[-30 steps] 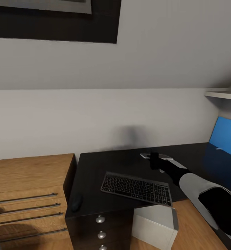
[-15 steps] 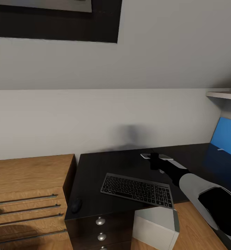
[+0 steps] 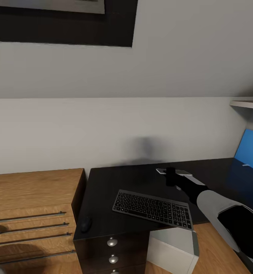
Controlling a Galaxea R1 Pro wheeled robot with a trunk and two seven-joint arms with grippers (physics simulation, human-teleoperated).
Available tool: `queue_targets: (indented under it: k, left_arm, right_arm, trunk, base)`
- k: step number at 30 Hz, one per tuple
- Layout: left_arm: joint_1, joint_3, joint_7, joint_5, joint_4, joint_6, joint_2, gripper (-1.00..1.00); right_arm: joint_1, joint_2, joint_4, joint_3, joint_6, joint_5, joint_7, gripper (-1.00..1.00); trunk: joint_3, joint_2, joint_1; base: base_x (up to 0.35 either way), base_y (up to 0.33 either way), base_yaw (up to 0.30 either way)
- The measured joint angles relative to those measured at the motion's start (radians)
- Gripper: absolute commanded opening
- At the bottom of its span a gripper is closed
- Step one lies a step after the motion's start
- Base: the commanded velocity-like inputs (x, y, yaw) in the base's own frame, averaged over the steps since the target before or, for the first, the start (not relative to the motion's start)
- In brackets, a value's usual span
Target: In the bedroom, organize the workspace by keeping the computer under the desk, ensuring the monitor is on the desk, placing the keyboard on the desk next to the monitor, placing the mouse on the desk next to the keyboard, moving the folder from the swivel chair onto the desk next to the mouse, stacking the notebook on top of the folder with the pen on top of the notebook, and positioning the swivel chair next to the desk.
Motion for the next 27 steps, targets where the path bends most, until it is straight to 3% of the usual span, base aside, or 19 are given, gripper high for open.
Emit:
queue_targets:
  k: [11,27]
  left_arm:
    - [0.000,0.000,0.001,-0.001,0.002,0.000,0.000,1.00]
    - [0.001,0.000,0.002,-0.001,0.002,0.000,0.000,1.00]
  right_arm:
    - [0.001,0.002,0.011,0.000,-0.002,0.000,0.001,-1.00]
    - [0.000,0.000,0.014,-0.002,-0.002,0.000,0.002,-1.00]
  trunk:
    - [0.000,0.000,0.000]
    - [0.009,0.000,0.000]
  base:
    - [-0.003,-0.013,0.001]
    - [-0.075,-0.206,0.141]
